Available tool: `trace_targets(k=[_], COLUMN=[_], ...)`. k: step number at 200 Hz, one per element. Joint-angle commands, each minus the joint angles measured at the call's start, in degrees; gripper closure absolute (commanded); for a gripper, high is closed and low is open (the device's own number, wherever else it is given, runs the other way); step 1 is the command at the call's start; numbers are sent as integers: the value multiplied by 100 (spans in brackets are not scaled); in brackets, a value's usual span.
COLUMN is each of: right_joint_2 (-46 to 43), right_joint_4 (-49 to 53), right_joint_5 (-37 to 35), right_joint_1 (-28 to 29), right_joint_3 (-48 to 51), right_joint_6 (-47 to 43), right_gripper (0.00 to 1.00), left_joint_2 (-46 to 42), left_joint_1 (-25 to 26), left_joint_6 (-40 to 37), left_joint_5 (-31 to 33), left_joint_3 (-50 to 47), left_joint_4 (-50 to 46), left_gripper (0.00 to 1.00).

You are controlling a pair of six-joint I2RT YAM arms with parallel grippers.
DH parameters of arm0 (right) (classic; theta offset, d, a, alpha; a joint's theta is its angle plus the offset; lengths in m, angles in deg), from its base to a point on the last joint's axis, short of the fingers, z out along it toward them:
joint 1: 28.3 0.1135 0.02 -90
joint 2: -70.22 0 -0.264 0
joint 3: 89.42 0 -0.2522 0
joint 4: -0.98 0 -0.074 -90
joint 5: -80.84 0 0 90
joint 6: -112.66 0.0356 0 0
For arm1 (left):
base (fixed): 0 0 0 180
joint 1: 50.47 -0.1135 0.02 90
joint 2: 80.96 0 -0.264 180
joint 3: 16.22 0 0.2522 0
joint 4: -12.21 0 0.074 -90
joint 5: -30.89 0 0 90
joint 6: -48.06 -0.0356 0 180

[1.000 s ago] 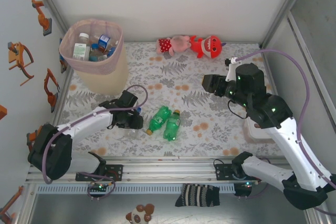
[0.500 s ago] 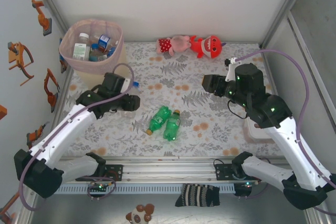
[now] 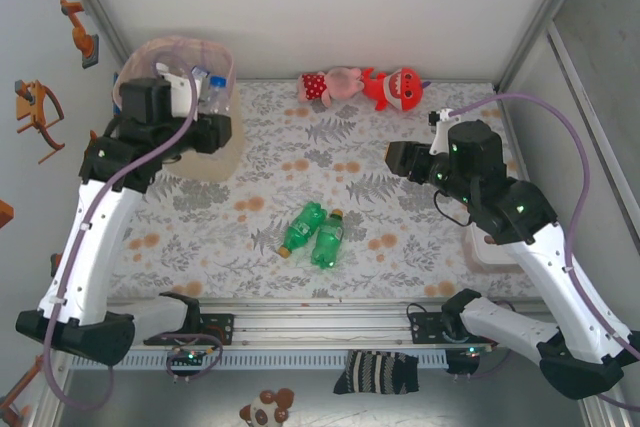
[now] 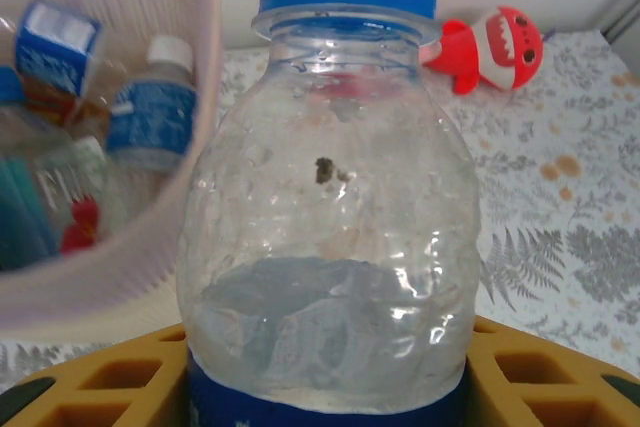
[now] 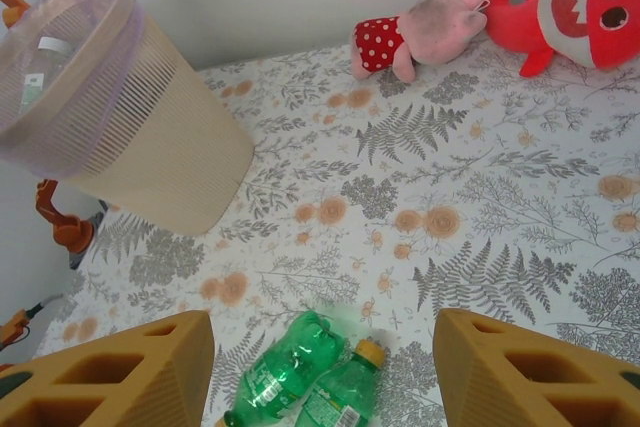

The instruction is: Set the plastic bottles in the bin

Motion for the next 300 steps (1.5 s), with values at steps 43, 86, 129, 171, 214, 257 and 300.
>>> trace_targets(k=[43, 86, 129, 171, 214, 257, 300], right_joint_2=[-13, -77, -73, -11, 28, -7, -103], right_joint_4=[30, 54, 78, 34, 7, 20, 34], right_joint_5=[5, -45, -73, -61, -49, -56, -100], right_joint_1=[10, 9, 13, 15, 15, 13, 14], right_joint_3=[-249, -287, -342, -351, -285, -219, -210], right_joint_6=[104, 146, 167, 154, 138, 158, 152], right_gripper=[42, 42, 42, 42, 42, 42, 42], left_joint_2=[1303, 2290, 2945, 3249, 3463, 3564, 3260], left_joint_1=[-1124, -1578, -1684, -1684, -1693, -1739, -1753], left_joint_6=[-641, -745, -807, -873, -848, -767, -646], left_joint_5=[-1026, -1489, -2045, -2132, -2193, -2318, -2353], left_joint_3=[1725, 2615, 2803, 2326, 1657, 1335, 1494], left_joint_4=[-216, -465, -693, -677, -416, -174, -107], left_gripper=[49, 49, 50, 50, 48, 44, 30])
